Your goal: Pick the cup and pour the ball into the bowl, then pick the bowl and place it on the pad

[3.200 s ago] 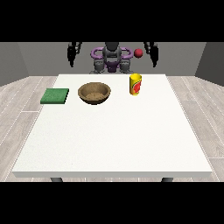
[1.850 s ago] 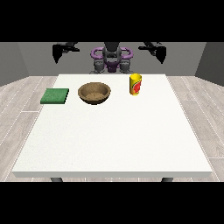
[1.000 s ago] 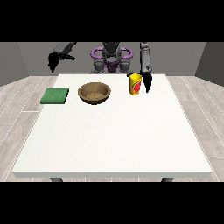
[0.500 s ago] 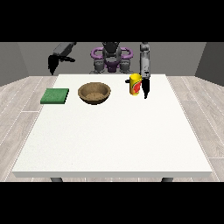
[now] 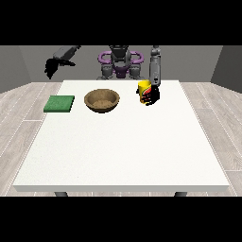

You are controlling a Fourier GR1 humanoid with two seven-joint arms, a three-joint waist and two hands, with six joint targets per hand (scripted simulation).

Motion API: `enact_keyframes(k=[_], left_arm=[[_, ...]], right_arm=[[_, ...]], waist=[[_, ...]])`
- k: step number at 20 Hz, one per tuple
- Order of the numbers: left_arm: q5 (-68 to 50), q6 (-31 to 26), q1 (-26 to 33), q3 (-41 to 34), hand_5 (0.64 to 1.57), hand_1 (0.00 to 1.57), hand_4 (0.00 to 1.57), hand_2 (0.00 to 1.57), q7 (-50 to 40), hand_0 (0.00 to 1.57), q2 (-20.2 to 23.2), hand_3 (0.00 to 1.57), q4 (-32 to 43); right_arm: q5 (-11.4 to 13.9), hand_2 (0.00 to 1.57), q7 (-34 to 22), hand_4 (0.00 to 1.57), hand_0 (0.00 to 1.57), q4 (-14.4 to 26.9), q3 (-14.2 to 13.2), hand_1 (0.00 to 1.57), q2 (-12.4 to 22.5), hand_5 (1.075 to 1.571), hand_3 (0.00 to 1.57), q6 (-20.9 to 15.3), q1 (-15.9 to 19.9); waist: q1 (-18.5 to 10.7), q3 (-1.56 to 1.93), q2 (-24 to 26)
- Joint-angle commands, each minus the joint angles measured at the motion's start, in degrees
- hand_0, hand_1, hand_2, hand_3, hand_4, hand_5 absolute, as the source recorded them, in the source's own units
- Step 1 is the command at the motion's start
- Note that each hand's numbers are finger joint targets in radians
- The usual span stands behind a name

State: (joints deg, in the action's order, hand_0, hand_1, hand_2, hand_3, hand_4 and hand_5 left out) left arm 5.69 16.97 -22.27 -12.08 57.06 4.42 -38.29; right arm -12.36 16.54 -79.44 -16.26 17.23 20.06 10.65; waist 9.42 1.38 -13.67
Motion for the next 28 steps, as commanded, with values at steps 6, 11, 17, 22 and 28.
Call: enact_keyframes(k=[6, 11, 17, 22, 28], left_arm=[[7.94, 4.52, -2.57, 6.06, 1.304, 1.34, 1.53, 1.57, -15.59, 1.34, 3.57, 1.57, 0.6], [15.9, 5.31, -7.13, 8.55, 1.303, 1.44, 1.57, 1.57, -25.92, 1.44, 16.47, 1.57, 1.01], [25.68, 8.16, -16.14, 15.81, 1.274, 1.49, 1.57, 1.57, -43.38, 1.49, 13.71, 1.57, -1.32], [32.63, 10.8, -19.31, 19.6, 1.287, 1.49, 1.53, 1.57, -51.89, 1.49, 10.06, 1.57, -2.59], [41.61, 10.46, -22.87, 23.62, 1.244, 1.5, 1.51, 1.57, -61.26, 1.5, 10.06, 1.57, -1.54]], right_arm=[[0.95, 0.0, -4.31, 0.0, 0.0, 5.57, -0.56, 0.0, 1.01, 1.57, 0.0, -0.5, -2.29], [-0.41, 0.0, -7.17, 0.0, 0.0, 7.11, -1.46, 0.0, 2.17, 1.569, 0.0, 0.17, -2.29], [-0.13, 0.0, -0.16, 0.0, 0.0, 15.49, -3.49, 0.0, 3.35, 1.569, 0.0, 3.23, -2.94], [0.78, 0.0, 0.42, 0.0, 0.0, 16.29, -2.59, 0.0, 2.24, 1.568, 0.0, 2.39, -1.84], [0.01, 0.0, -0.13, 0.0, 0.0, 16.9, -2.79, 0.0, 2.82, 1.57, 0.0, 3.75, -1.82]], waist=[[-3.36, -1.29, 11.55], [-4.33, -1.25, 15.54], [-5.05, -1.26, 14.85], [-4.86, -1.32, 15.05], [-3.52, -1.32, 16.13]])
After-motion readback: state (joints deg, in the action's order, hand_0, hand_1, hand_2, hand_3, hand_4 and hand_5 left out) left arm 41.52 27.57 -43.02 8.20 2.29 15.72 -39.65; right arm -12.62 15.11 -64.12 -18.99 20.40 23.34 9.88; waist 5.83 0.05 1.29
